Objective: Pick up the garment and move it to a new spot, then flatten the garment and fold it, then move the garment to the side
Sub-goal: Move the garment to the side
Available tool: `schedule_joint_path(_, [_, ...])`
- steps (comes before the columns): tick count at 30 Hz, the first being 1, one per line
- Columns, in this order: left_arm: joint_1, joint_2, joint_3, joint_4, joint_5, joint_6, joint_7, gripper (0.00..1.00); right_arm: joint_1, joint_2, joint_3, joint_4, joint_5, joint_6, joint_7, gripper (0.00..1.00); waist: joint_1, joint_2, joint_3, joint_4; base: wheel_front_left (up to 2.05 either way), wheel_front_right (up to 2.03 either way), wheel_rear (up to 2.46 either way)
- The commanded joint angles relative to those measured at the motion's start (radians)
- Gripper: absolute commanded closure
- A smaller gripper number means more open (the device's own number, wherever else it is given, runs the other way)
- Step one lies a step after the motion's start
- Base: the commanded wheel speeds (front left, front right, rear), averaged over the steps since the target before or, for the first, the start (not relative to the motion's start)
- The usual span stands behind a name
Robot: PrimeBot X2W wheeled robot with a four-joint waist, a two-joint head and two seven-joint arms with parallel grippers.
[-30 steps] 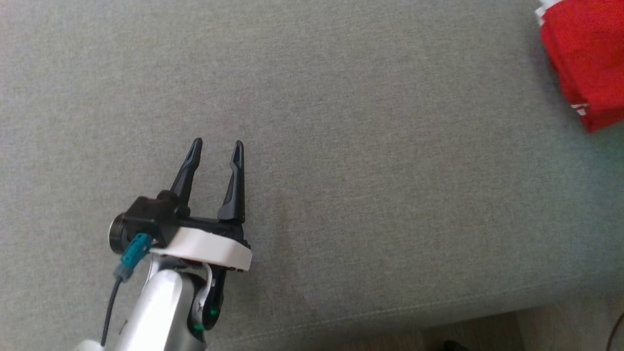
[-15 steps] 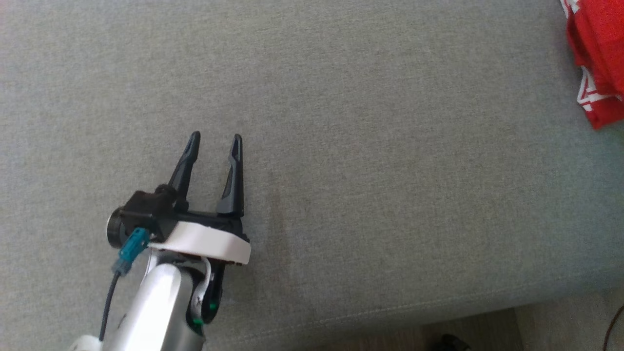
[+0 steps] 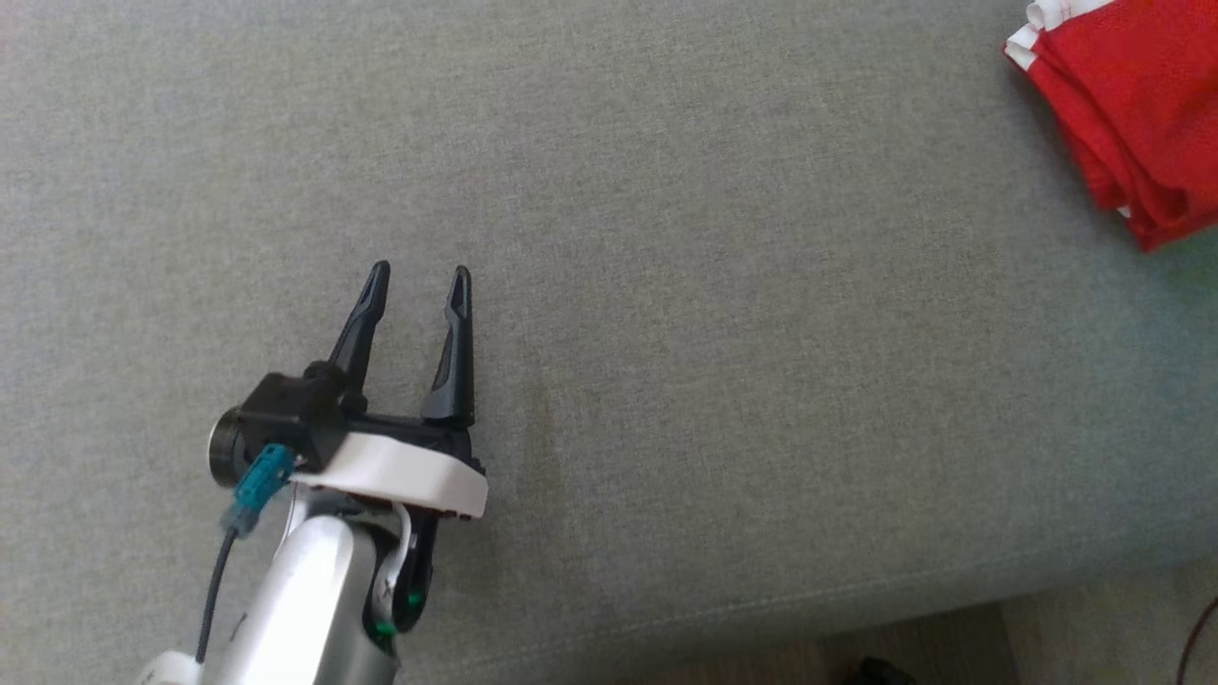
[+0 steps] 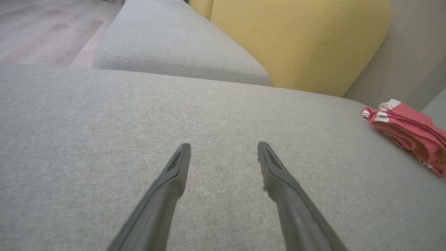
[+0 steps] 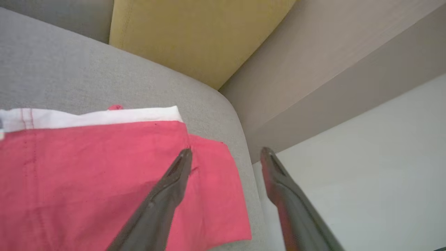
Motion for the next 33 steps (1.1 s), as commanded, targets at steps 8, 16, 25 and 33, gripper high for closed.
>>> schedule_joint_path(8, [-0.014,0.016,0.042,-0.019,-0.016,0.014,-0.012,0.00,0.023,0.076,-0.015,-0.025,0.024,0.006,-0.114,0.00,-0.0001,0.0000,-0.063,0.004,0.00,0.00,0.00])
schedule_joint_path(16, [0.006,0.013,0.083,0.010,-0.042,0.020,-0.012,0.00,0.095,0.234,-0.006,-0.050,0.118,0.006,-0.274,0.00,-0.0001,0.0000,-0.196,0.024,0.00,0.00,0.00])
schedule_joint_path(25, [0.086,-0.004,0.141,0.036,-0.074,0.026,-0.012,0.00,0.301,0.403,0.021,-0.120,0.214,0.006,-0.411,0.00,-0.0001,0.0000,-0.342,0.065,0.00,0.00,0.00])
schedule_joint_path(33, [0.142,-0.012,0.161,0.079,-0.082,0.013,-0.012,0.00,0.501,0.430,0.137,-0.205,0.333,0.006,-0.469,0.00,-0.0001,0.0000,-0.401,0.110,0.00,0.00,0.00])
